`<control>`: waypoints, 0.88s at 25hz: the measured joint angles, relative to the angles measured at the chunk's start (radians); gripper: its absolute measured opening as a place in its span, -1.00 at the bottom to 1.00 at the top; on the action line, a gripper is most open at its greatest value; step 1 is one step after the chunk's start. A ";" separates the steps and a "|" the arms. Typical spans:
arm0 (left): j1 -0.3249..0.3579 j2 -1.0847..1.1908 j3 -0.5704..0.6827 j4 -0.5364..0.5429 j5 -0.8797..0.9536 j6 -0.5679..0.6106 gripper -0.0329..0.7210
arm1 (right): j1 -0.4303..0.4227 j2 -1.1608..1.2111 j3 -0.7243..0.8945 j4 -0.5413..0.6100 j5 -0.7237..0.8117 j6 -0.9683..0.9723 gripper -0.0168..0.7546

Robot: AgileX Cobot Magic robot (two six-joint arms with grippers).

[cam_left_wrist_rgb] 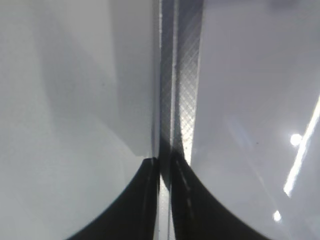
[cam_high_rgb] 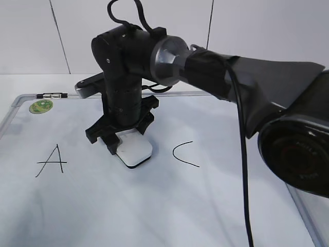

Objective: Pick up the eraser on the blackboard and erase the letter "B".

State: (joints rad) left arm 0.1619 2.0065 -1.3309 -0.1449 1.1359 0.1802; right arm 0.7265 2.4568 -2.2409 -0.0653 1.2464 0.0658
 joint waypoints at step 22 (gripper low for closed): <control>0.000 0.000 0.000 0.003 0.000 0.000 -0.73 | -0.071 -0.211 0.017 0.032 0.005 0.000 0.37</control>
State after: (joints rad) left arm 0.1619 2.0065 -1.3309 -0.1416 1.1359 0.1802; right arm 0.6555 2.2462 -2.2243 -0.0331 1.2511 0.0658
